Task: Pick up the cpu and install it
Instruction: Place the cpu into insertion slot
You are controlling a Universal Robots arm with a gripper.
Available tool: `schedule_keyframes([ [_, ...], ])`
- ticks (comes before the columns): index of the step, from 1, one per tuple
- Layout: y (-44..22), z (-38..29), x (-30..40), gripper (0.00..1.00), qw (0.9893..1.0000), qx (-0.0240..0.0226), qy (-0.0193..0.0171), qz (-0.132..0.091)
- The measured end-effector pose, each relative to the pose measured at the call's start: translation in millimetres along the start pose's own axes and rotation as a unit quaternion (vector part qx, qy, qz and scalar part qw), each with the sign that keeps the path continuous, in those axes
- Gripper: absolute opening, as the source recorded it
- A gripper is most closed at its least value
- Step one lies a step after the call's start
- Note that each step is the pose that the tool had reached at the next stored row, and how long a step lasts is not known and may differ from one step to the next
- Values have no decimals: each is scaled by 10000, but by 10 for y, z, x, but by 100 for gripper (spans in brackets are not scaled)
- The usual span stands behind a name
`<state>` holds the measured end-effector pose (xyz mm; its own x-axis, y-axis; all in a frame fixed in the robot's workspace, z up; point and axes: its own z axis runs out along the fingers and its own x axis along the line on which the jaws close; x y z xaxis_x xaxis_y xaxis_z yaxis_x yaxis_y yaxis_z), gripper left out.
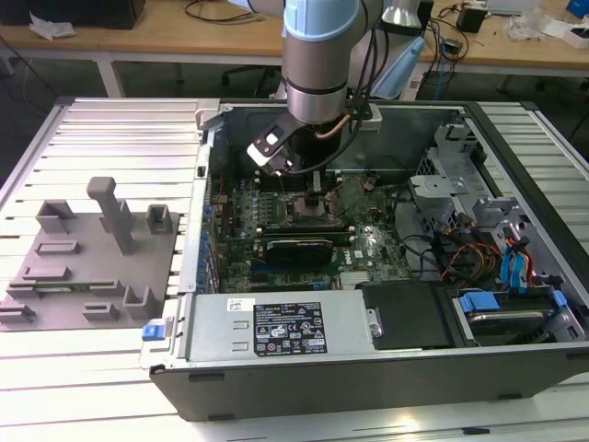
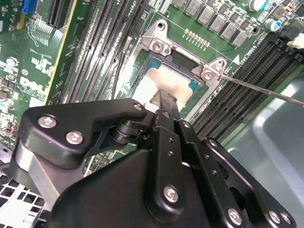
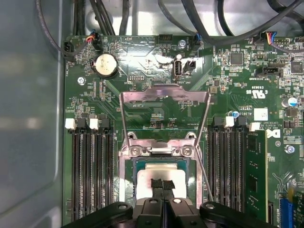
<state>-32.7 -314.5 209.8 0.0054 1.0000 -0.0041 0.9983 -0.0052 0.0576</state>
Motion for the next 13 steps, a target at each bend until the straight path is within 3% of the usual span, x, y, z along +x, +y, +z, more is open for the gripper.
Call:
schedule_keyframes([
  [13, -2, 50, 0, 11, 10000, 0, -1, -1],
])
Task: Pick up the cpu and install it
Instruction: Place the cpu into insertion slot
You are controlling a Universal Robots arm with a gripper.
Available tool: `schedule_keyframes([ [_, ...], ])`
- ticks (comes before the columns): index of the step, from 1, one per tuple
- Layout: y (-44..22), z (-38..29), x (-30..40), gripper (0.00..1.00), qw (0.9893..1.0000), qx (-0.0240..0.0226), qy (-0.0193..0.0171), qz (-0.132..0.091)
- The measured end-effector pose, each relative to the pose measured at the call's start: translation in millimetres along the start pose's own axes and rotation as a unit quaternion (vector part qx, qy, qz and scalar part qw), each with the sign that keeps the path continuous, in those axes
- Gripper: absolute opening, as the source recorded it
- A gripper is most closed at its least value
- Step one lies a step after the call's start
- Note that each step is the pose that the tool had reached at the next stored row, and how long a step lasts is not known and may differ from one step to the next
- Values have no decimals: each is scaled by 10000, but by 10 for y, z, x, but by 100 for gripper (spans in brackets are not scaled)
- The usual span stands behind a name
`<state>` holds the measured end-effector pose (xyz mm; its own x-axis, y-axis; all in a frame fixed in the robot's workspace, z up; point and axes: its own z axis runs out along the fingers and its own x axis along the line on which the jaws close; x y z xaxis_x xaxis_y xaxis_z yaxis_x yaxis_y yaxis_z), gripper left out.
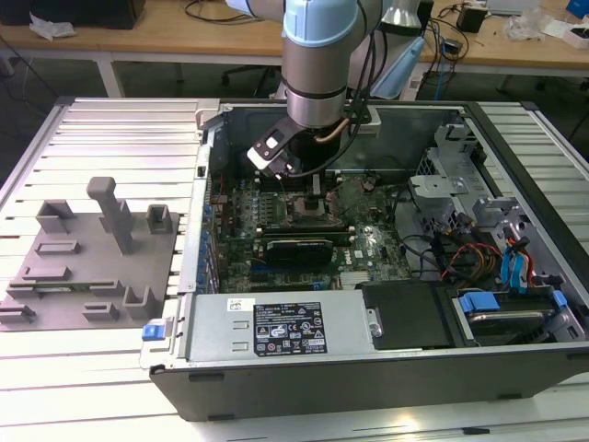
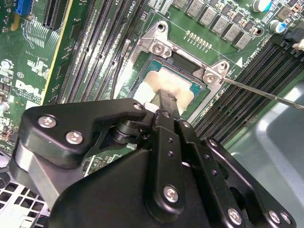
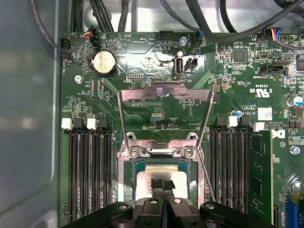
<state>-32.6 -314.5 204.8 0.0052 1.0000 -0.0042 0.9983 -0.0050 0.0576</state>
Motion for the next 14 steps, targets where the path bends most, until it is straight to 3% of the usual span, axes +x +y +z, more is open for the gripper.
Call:
schedule_keyframes([
  [10, 3, -54, 0, 11, 10000, 0, -24, -1],
  [14, 12, -206, 0, 11, 10000, -1, -49, -3],
])
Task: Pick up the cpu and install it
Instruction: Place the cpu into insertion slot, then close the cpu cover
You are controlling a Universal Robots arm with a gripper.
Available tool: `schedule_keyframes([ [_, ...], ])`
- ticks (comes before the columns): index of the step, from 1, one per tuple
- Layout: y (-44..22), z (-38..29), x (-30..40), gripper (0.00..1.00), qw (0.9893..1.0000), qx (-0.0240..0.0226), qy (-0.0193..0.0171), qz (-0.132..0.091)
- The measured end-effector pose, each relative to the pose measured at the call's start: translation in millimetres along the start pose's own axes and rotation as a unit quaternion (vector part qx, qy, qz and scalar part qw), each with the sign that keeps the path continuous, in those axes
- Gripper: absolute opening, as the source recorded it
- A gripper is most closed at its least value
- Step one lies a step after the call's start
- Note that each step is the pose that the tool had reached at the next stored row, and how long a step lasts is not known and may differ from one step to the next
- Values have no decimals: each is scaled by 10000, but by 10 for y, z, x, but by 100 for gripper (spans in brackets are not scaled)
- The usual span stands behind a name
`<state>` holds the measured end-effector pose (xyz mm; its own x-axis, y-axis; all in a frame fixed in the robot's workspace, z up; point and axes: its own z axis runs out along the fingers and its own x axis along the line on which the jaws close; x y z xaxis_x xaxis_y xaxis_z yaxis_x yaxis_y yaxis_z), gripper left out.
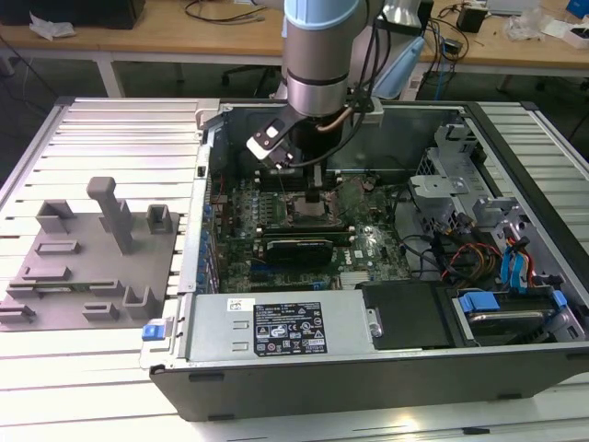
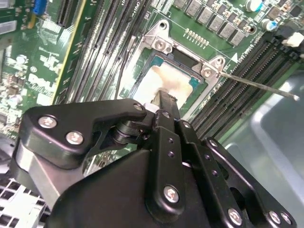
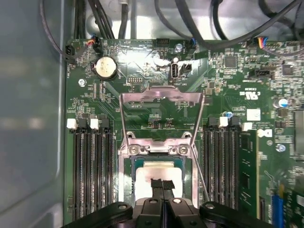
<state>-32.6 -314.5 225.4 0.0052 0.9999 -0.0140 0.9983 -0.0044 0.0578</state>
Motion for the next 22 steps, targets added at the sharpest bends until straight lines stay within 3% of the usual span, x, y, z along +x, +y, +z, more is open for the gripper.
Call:
schedule_keyframes([
  [1, 2, -31, 0, 11, 10000, 0, -6, 0],
  [5, 15, -259, -4, 11, 10000, 0, -55, -3],
  [22, 20, -269, -4, 11, 10000, 0, -76, -4],
])
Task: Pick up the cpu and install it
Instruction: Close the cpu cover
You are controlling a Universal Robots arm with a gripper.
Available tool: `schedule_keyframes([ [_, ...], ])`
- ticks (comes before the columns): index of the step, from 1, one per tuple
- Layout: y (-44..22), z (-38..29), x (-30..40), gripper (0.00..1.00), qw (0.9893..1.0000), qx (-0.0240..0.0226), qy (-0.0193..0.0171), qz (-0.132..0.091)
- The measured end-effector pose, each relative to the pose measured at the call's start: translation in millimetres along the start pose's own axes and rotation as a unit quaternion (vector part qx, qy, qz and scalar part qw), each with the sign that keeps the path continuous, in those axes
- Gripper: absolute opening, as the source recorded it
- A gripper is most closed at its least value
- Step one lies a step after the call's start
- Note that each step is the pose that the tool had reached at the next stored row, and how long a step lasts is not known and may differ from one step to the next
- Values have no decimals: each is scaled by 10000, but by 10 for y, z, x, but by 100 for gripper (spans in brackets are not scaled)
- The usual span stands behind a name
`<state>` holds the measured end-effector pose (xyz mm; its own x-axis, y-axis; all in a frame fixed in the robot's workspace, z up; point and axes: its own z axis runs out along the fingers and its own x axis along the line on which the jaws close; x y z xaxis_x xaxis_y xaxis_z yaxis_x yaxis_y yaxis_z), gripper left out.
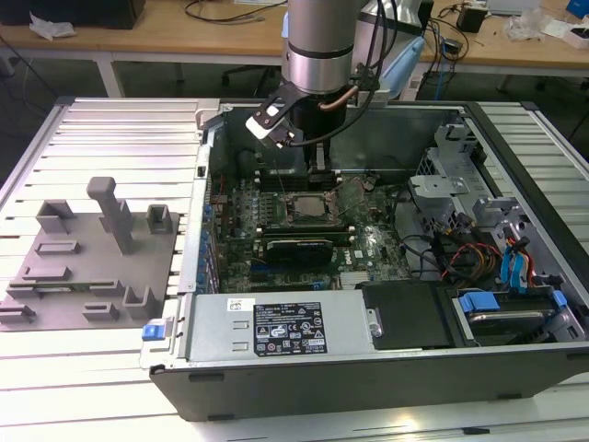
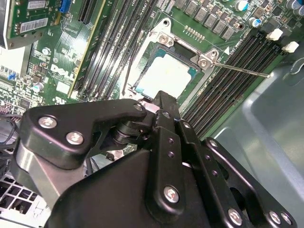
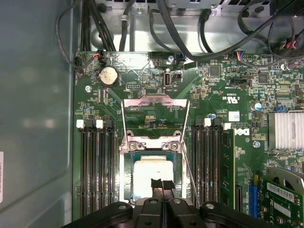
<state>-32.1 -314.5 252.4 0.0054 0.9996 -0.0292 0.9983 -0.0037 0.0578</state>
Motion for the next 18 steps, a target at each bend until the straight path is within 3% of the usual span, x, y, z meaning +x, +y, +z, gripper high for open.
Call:
schedule_keyframes([
  [7, 261, 15, 1, 11, 10000, 39, -1, -2],
  [11, 285, -25, 0, 11, 10000, 49, -1, -2],
  [14, 293, -131, -3, 11, 10000, 49, -1, -2],
  [16, 298, -147, -3, 11, 10000, 48, 0, -3],
  [18, 342, -145, -4, 11, 10000, 56, 0, -3],
])
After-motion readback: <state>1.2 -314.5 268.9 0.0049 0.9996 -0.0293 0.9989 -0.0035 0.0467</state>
